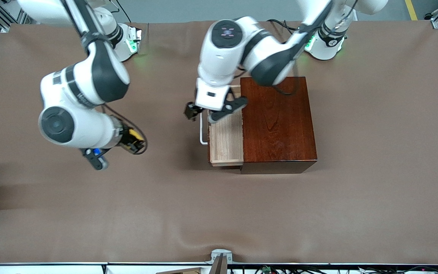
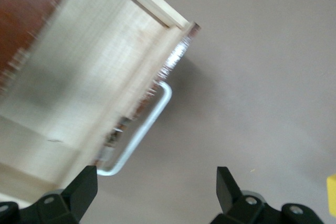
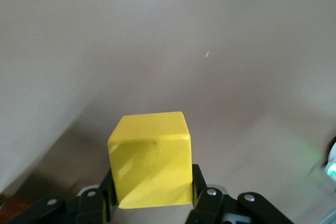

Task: Open drawer, take yellow block, close drawer
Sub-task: 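Lift the cube out with the right gripper while the left gripper approaches the drawer, then push the drawer shut with the left gripper while the right gripper lowers the cube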

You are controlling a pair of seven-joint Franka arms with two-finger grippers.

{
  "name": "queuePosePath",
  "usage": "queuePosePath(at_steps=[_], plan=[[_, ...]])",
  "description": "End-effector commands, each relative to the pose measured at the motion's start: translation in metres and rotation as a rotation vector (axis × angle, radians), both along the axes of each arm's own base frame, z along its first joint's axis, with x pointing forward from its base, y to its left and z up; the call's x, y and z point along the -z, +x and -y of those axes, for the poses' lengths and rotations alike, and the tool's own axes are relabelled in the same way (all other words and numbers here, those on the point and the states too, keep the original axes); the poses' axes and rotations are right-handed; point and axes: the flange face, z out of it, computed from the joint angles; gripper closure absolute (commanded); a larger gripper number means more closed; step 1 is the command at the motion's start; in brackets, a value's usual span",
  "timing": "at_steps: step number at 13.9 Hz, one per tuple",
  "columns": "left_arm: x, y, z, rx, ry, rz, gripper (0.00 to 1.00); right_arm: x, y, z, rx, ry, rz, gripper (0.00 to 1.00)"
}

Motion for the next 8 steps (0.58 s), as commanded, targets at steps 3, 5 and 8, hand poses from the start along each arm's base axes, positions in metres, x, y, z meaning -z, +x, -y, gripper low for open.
queuePosePath(at_steps=[3, 5, 8], plan=[[0.058, -0.012, 0.052, -0.197, -0.081, 0.07, 0.0, 0.029, -0.004, 0.069, -0.155, 0.025, -0.06, 1.0], [0.086, -0.015, 0.058, -0.297, -0.09, 0.043, 0.0, 0.037, -0.005, 0.08, -0.245, 0.006, -0.071, 1.0], [0.12, -0.024, 0.063, -0.393, -0.049, 0.03, 0.0, 0.072, -0.015, 0.121, -0.31, 0.049, -0.057, 1.0]])
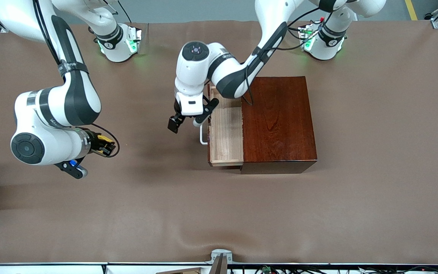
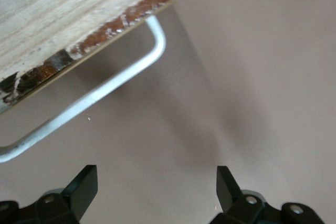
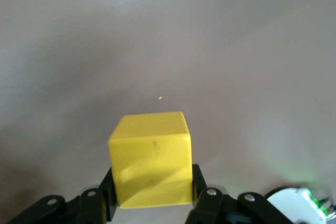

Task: Open drawer, take yellow block, close drawer
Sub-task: 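Push the drawer shut with the left gripper while the right gripper lowers the cube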

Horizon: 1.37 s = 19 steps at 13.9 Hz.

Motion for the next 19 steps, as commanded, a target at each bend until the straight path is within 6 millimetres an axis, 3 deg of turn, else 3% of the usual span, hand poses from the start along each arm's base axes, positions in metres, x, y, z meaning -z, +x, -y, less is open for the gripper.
queuePosePath(at_steps=[1, 3, 6, 11, 18, 19], plan=[[0.021, -0.003, 0.009, -0.076, 0.029, 0.035, 0.0, 0.021, -0.025, 0.033, -0.06, 0.038, 0.049, 1.0], [0.032, 0.0, 0.005, -0.115, 0.047, 0.025, 0.0, 0.047, -0.043, 0.039, -0.112, 0.06, 0.07, 1.0], [0.044, 0.001, -0.005, -0.126, 0.121, -0.01, 0.0, 0.072, -0.054, 0.045, -0.264, 0.113, 0.035, 1.0], [0.046, 0.013, -0.028, -0.141, 0.227, -0.053, 0.0, 0.141, -0.09, 0.055, -0.32, 0.126, 0.076, 1.0], [0.041, 0.025, -0.057, -0.12, 0.344, -0.124, 0.0, 0.177, -0.115, 0.055, -0.334, 0.117, 0.135, 1.0], [0.043, 0.027, -0.063, -0.125, 0.375, -0.141, 0.0, 0.178, -0.115, 0.055, -0.334, 0.117, 0.131, 0.94]])
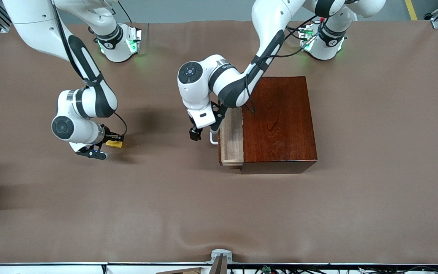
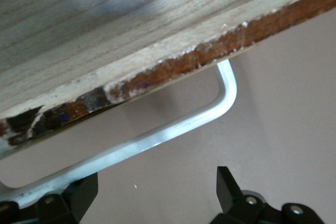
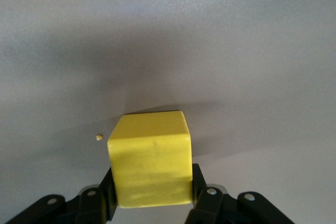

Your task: Open drawer, take yellow block, close drawer

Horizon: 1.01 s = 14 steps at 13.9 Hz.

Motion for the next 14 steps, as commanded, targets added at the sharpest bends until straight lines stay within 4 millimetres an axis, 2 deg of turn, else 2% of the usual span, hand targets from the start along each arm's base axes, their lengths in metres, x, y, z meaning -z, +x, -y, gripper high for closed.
queuePosePath(at_steps=[1, 3, 4, 6, 8, 12, 13, 14], plan=[[0.002, 0.015, -0.037, 0.008, 0.139, -0.044, 0.0, -0.003, -0.011, 0.0, -0.021, 0.0, 0.005, 0.77], [0.007, 0.015, -0.046, 0.005, 0.193, -0.068, 0.0, 0.0, -0.009, 0.0, -0.012, -0.002, 0.001, 0.36], [0.013, 0.014, -0.051, 0.007, 0.222, -0.079, 0.0, -0.001, -0.008, 0.001, -0.01, -0.003, 0.004, 0.02], [0.017, 0.016, -0.064, -0.004, 0.283, -0.108, 0.0, -0.005, -0.007, -0.001, -0.018, 0.0, 0.005, 0.0], [0.016, 0.02, -0.067, -0.01, 0.281, -0.109, 0.0, -0.022, 0.003, 0.0, -0.013, 0.0, -0.023, 0.0], [0.011, 0.02, -0.064, -0.015, 0.264, -0.109, 0.0, -0.084, 0.037, 0.004, -0.002, 0.009, -0.054, 0.0], [0.002, 0.017, -0.055, -0.004, 0.233, -0.095, 0.0, -0.099, 0.043, 0.007, 0.0, 0.012, -0.059, 0.0], [-0.016, 0.017, -0.046, 0.003, 0.179, -0.063, 0.0, -0.118, 0.052, 0.01, 0.004, 0.014, -0.051, 0.0]])
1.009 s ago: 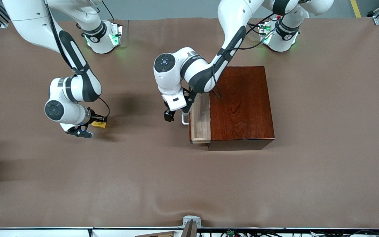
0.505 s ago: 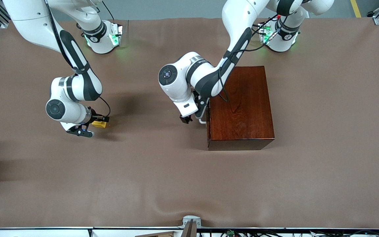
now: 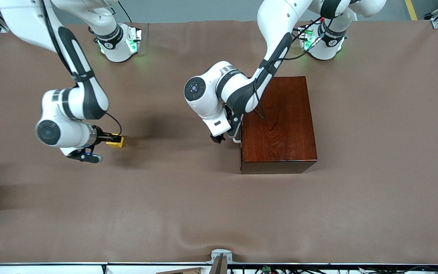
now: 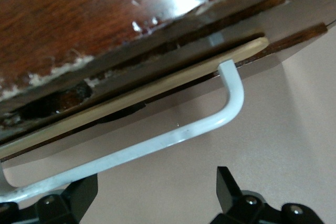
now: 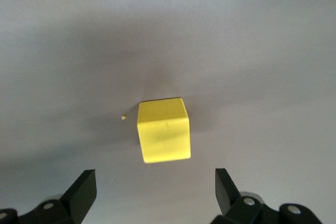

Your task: Open drawer, take yellow block, close drawer

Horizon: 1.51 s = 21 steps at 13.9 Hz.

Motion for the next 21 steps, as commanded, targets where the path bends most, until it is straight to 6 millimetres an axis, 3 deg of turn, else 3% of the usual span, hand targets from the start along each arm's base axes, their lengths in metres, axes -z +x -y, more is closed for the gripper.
queuePosePath(at_steps=[1, 2, 4, 7, 9, 13, 15, 18, 19, 21], plan=[[-0.049, -0.004, 0.01, 0.035, -0.089, 0.036, 0.0, -0.051, 0.018, 0.015, 0.011, 0.006, 0.0, 0.0], [-0.07, -0.003, 0.011, 0.034, -0.124, 0.053, 0.0, -0.074, 0.027, 0.019, 0.017, 0.008, -0.004, 0.0], [-0.141, 0.006, -0.002, 0.033, -0.216, 0.103, 0.0, -0.12, 0.039, 0.03, 0.032, 0.01, -0.002, 0.0], [-0.227, 0.037, -0.057, 0.097, -0.319, 0.138, 0.0, -0.187, 0.037, 0.037, 0.04, 0.021, 0.094, 0.0], [-0.265, 0.057, -0.106, 0.129, -0.357, 0.126, 0.0, -0.222, 0.029, 0.035, 0.025, 0.029, 0.151, 0.0], [-0.311, 0.086, -0.211, 0.341, -0.364, 0.025, 0.0, -0.282, 0.006, 0.057, -0.122, 0.065, 0.232, 0.0], [-0.321, 0.096, -0.262, 0.451, -0.357, -0.037, 0.0, -0.313, -0.009, 0.06, -0.125, 0.063, 0.279, 0.0], [-0.326, 0.102, -0.322, 0.609, -0.351, -0.126, 0.0, -0.351, -0.043, 0.059, -0.131, 0.068, 0.279, 0.0], [-0.329, 0.104, -0.358, 0.716, -0.348, -0.16, 0.0, -0.363, -0.058, 0.056, -0.14, 0.068, 0.281, 0.0], [-0.335, 0.1, -0.422, 0.827, -0.372, -0.181, 0.0, -0.373, -0.068, 0.058, -0.146, 0.044, 0.296, 0.0]])
